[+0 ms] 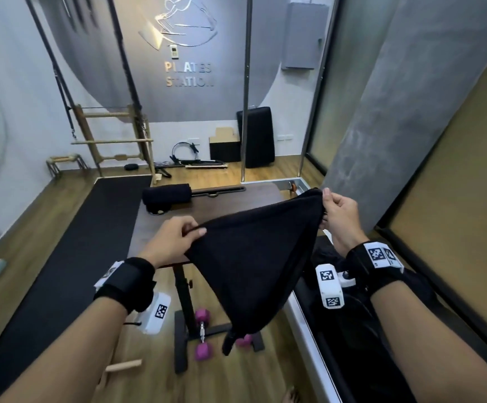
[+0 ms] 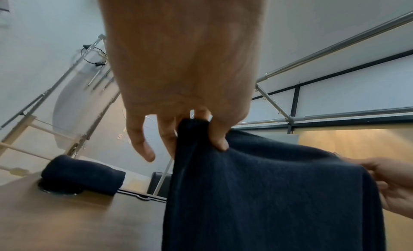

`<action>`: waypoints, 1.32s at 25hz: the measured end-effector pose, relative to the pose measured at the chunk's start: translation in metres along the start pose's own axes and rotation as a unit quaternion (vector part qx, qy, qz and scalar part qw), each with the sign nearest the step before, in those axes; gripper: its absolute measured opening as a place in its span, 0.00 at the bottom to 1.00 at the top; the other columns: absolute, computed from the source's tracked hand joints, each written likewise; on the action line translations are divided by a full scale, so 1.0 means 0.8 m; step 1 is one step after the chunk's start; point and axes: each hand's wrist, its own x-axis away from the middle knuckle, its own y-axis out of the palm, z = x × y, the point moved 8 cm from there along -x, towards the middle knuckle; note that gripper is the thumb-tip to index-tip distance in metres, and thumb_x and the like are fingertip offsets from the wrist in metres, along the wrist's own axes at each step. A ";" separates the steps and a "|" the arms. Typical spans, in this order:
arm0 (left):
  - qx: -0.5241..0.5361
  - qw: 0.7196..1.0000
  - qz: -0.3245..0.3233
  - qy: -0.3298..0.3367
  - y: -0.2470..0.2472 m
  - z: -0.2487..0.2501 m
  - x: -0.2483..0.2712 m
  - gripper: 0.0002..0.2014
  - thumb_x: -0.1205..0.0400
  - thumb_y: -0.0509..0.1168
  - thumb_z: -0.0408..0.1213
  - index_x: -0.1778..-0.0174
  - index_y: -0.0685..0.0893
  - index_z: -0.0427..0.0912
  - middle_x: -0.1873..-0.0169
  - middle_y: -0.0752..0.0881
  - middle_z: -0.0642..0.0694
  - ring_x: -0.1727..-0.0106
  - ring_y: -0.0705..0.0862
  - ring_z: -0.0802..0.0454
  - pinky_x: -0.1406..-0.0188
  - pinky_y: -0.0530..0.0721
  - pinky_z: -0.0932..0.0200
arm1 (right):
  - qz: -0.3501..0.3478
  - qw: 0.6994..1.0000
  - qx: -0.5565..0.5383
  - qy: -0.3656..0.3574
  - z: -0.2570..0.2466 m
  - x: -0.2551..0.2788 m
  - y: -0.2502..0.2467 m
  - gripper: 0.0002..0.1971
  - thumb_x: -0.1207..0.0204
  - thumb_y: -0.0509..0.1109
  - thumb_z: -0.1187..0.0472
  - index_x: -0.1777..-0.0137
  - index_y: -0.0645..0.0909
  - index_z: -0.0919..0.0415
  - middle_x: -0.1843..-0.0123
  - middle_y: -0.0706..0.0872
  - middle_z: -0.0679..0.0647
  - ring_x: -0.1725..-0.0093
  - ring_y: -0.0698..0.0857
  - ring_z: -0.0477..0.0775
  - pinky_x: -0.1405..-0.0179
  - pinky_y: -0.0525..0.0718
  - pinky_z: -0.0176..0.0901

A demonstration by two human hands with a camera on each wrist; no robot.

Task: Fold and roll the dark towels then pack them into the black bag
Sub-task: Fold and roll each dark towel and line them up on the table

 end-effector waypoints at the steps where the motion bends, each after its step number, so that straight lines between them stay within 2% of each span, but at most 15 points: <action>1: -0.006 0.999 0.042 0.016 -0.017 0.004 0.005 0.13 0.10 0.69 0.46 0.60 0.84 0.46 0.64 0.87 0.43 0.59 0.86 0.46 0.56 0.83 0.43 | -0.023 1.000 -0.005 0.004 0.003 0.004 0.004 0.20 0.10 0.67 0.47 0.58 0.88 0.59 0.78 0.75 0.45 0.80 0.69 0.45 0.82 0.68 0.39; 4: -0.098 0.989 0.106 0.039 -0.051 0.017 0.020 0.15 0.09 0.63 0.54 0.59 0.79 0.53 0.65 0.84 0.54 0.62 0.82 0.60 0.66 0.76 0.52 | -0.076 0.997 0.002 0.002 0.005 0.011 0.007 0.16 0.23 0.80 0.42 0.62 0.88 0.54 0.71 0.84 0.51 0.72 0.76 0.52 0.79 0.72 0.40; 7: -0.147 0.985 0.087 0.012 -0.063 0.013 0.025 0.12 0.11 0.67 0.54 0.57 0.85 0.55 0.61 0.89 0.57 0.67 0.86 0.59 0.62 0.83 0.51 | -0.048 0.997 0.047 -0.024 0.004 0.005 -0.001 0.11 0.20 0.81 0.55 0.52 0.85 0.62 0.63 0.92 0.54 0.66 0.82 0.62 0.80 0.78 0.44; 9: -0.050 0.997 0.056 -0.004 -0.062 0.001 0.025 0.06 0.13 0.74 0.44 0.56 0.91 0.50 0.58 0.92 0.53 0.72 0.85 0.60 0.67 0.85 0.55 | -0.003 0.997 0.060 -0.039 0.001 0.000 -0.009 0.07 0.18 0.78 0.59 0.49 0.85 0.62 0.65 0.91 0.53 0.68 0.81 0.64 0.79 0.81 0.47; 11: 0.027 0.998 0.049 -0.023 -0.061 -0.014 0.027 0.03 0.15 0.76 0.35 0.54 0.93 0.45 0.60 0.90 0.47 0.71 0.83 0.58 0.72 0.84 0.58 | 0.027 0.997 0.055 -0.037 0.002 -0.003 -0.016 0.03 0.17 0.77 0.60 0.49 0.86 0.58 0.66 0.91 0.53 0.69 0.84 0.64 0.79 0.84 0.48; 13: 0.059 0.995 0.073 -0.036 -0.065 -0.028 0.026 0.03 0.15 0.75 0.32 0.53 0.93 0.44 0.67 0.87 0.46 0.68 0.83 0.51 0.73 0.85 0.53 | 0.030 0.998 0.049 -0.029 0.006 -0.002 -0.017 0.01 0.17 0.77 0.60 0.48 0.88 0.55 0.65 0.92 0.54 0.67 0.90 0.55 0.79 0.86 0.47; 15: 0.073 0.988 0.133 -0.043 -0.073 -0.038 0.019 0.03 0.15 0.76 0.33 0.53 0.94 0.45 0.68 0.87 0.50 0.65 0.83 0.51 0.70 0.85 0.51 | 0.032 0.998 0.051 -0.028 0.011 -0.005 -0.014 0.02 0.18 0.78 0.61 0.49 0.88 0.54 0.64 0.93 0.54 0.65 0.91 0.51 0.77 0.89 0.47; 17: 0.076 0.977 0.197 -0.038 -0.081 -0.043 0.010 0.01 0.16 0.78 0.37 0.52 0.95 0.47 0.62 0.88 0.54 0.59 0.85 0.52 0.59 0.84 0.51 | 0.049 0.997 0.044 -0.033 0.014 -0.015 -0.012 0.02 0.19 0.79 0.62 0.50 0.90 0.57 0.61 0.93 0.57 0.62 0.91 0.51 0.71 0.92 0.47; 20: 0.094 0.957 0.270 -0.042 -0.084 -0.050 -0.004 0.04 0.18 0.79 0.42 0.49 0.97 0.51 0.60 0.86 0.51 0.56 0.84 0.52 0.51 0.83 0.52 | 0.086 0.995 0.040 -0.038 0.023 -0.037 -0.010 0.05 0.23 0.82 0.63 0.50 0.92 0.64 0.64 0.86 0.59 0.67 0.83 0.50 0.69 0.85 0.42; 22: 0.181 0.941 0.284 -0.044 -0.076 -0.057 -0.023 0.06 0.18 0.79 0.42 0.46 0.97 0.48 0.66 0.90 0.44 0.64 0.84 0.53 0.58 0.84 0.55 | 0.081 0.997 -0.005 -0.011 0.036 -0.056 -0.002 0.07 0.23 0.81 0.63 0.51 0.90 0.67 0.72 0.83 0.57 0.75 0.78 0.49 0.74 0.77 0.41; 24: 0.277 0.920 0.268 -0.065 -0.059 -0.064 -0.048 0.10 0.15 0.77 0.42 0.42 0.94 0.42 0.70 0.91 0.39 0.74 0.85 0.50 0.71 0.82 0.61 | 0.051 0.996 -0.072 0.034 0.052 -0.078 0.015 0.08 0.21 0.79 0.62 0.49 0.86 0.66 0.70 0.89 0.60 0.78 0.80 0.53 0.77 0.77 0.41; 26: 0.328 0.903 0.259 -0.094 -0.045 -0.074 -0.078 0.10 0.13 0.75 0.41 0.41 0.91 0.40 0.66 0.94 0.39 0.72 0.90 0.46 0.79 0.81 0.62 | 0.016 0.990 -0.125 0.060 0.064 -0.105 0.036 0.08 0.18 0.76 0.62 0.46 0.82 0.65 0.57 0.94 0.67 0.70 0.91 0.60 0.73 0.86 0.42; 27: 0.342 0.897 0.260 -0.103 -0.039 -0.079 -0.093 0.09 0.13 0.74 0.41 0.42 0.91 0.40 0.62 0.95 0.40 0.68 0.93 0.45 0.79 0.83 0.61 | 0.003 0.987 -0.146 0.065 0.070 -0.122 0.046 0.08 0.17 0.75 0.62 0.45 0.80 0.65 0.52 0.94 0.69 0.61 0.94 0.64 0.69 0.90 0.42; 29: 0.359 0.888 0.264 -0.114 -0.030 -0.089 -0.123 0.08 0.13 0.74 0.39 0.43 0.91 0.38 0.57 0.96 0.41 0.59 0.96 0.46 0.71 0.90 0.57 | -0.007 0.982 -0.174 0.069 0.080 -0.157 0.063 0.10 0.16 0.74 0.64 0.42 0.78 0.66 0.48 0.93 0.72 0.50 0.95 0.70 0.62 0.93 0.43; 33: 0.349 0.883 0.278 -0.147 -0.015 -0.129 -0.202 0.08 0.13 0.74 0.36 0.43 0.92 0.36 0.58 0.95 0.38 0.55 0.96 0.44 0.62 0.94 0.54 | 0.000 0.979 -0.180 0.093 0.122 -0.237 0.093 0.12 0.18 0.77 0.64 0.42 0.80 0.69 0.48 0.93 0.73 0.46 0.94 0.71 0.55 0.94 0.46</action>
